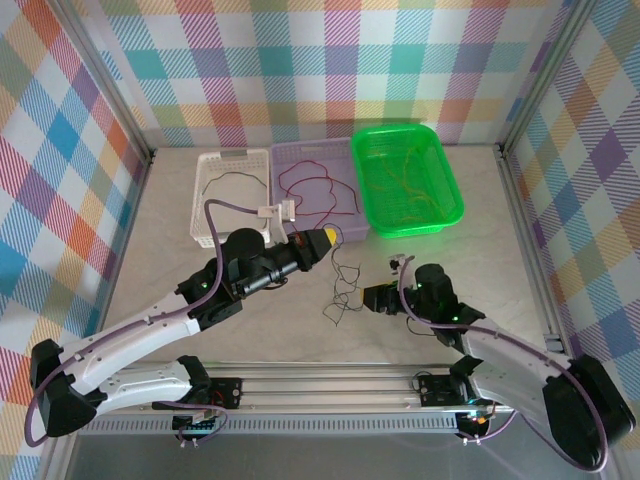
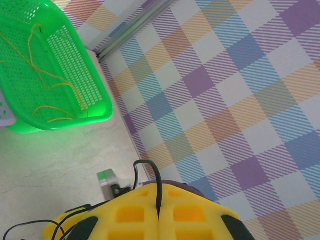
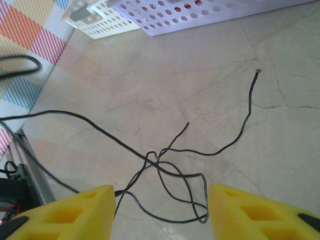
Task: Untangle the cables
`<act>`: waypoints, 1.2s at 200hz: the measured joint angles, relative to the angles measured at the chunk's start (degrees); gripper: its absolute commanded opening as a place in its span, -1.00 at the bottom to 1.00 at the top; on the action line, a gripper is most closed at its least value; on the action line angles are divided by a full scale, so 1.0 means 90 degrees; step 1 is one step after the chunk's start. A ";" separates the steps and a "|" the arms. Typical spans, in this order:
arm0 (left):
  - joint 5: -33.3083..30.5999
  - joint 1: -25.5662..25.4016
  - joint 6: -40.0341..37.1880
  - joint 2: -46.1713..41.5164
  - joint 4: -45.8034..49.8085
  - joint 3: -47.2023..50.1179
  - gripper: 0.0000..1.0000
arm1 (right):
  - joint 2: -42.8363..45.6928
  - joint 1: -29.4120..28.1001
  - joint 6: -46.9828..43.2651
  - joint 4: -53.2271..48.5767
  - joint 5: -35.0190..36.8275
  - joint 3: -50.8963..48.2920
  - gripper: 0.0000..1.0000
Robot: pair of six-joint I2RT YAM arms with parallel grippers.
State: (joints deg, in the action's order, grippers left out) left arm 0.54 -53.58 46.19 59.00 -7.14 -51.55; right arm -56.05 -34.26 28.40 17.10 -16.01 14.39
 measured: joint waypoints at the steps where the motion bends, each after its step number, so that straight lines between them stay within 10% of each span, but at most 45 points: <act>1: 0.0000 0.0000 0.0005 -0.0005 0.0000 0.0000 -1.00 | -0.0019 -0.0007 -0.0007 0.0012 0.0007 0.0002 0.04; 44: 0.0000 0.0000 0.0104 -0.0197 -0.0002 0.0000 -1.00 | -0.1154 -0.0299 -0.0289 0.0714 0.0238 0.0202 -0.04; 132: -0.0002 0.0000 0.0299 -0.0583 -0.0019 0.0002 -1.00 | -0.2305 -0.0423 -0.0418 0.1661 0.0571 0.0418 -0.83; 240: -0.0697 0.0012 -0.0444 -0.1683 0.1382 -0.0534 -1.00 | -0.0474 -0.0452 -0.0138 -0.0423 0.2531 0.0427 -1.00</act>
State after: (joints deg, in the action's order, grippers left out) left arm -5.74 -53.47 42.19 43.86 5.30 -56.36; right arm -60.31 -38.33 27.16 13.30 6.76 18.24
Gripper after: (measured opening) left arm 0.049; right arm 0.057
